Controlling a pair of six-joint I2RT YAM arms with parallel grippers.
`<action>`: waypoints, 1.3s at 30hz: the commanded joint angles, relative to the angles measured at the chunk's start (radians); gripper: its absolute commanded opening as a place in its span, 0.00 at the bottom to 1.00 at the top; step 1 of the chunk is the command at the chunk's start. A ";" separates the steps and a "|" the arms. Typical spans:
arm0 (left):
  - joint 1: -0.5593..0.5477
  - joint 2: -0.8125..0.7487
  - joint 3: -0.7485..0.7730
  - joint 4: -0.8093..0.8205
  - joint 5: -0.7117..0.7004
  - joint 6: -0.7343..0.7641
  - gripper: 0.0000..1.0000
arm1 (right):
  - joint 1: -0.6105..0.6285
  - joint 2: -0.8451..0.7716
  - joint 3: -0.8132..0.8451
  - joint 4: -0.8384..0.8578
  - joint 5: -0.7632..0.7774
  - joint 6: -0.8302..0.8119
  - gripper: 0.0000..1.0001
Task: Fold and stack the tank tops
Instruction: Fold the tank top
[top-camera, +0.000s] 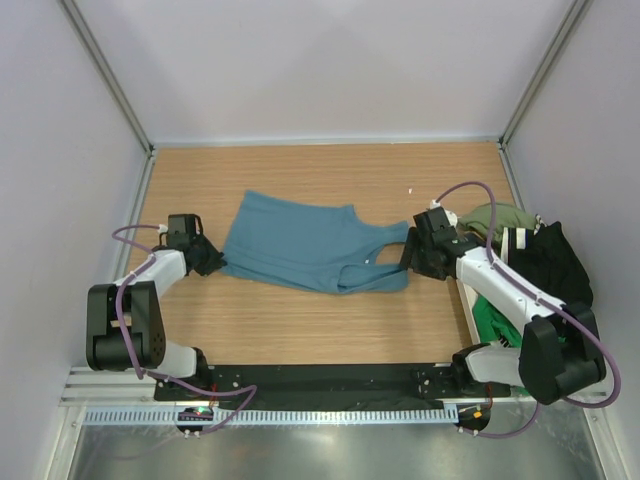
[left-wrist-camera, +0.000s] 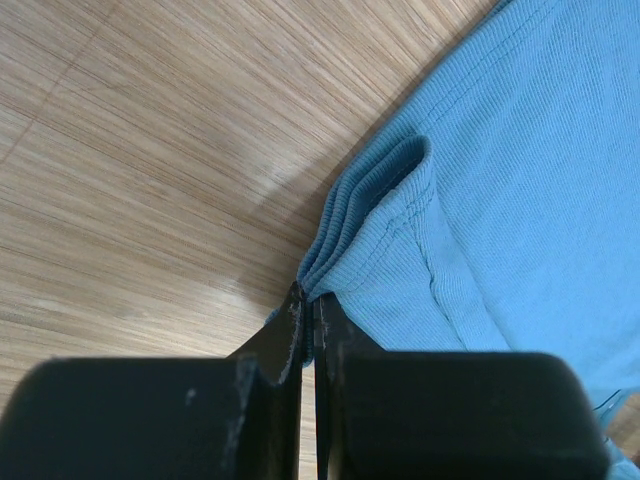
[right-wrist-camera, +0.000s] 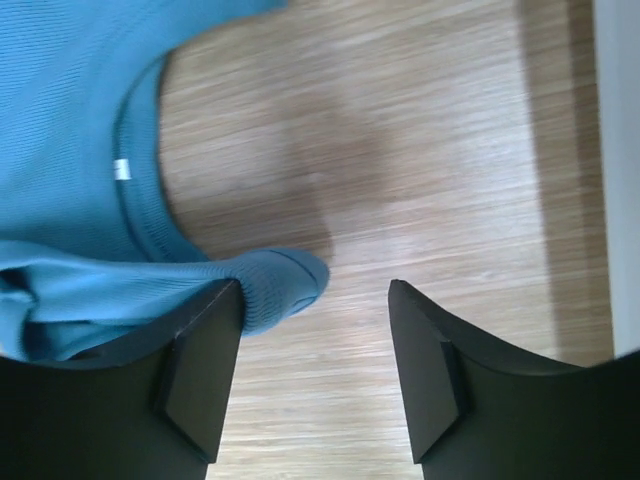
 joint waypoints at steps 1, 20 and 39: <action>0.010 -0.023 0.011 0.038 0.012 0.003 0.00 | -0.002 -0.054 0.025 0.066 -0.088 -0.050 0.64; 0.006 -0.017 0.012 0.038 0.010 0.005 0.00 | 0.220 0.001 0.063 0.202 -0.266 0.006 0.57; 0.006 -0.024 0.006 0.038 0.009 0.006 0.00 | 0.340 0.227 -0.014 0.556 -0.346 0.181 0.52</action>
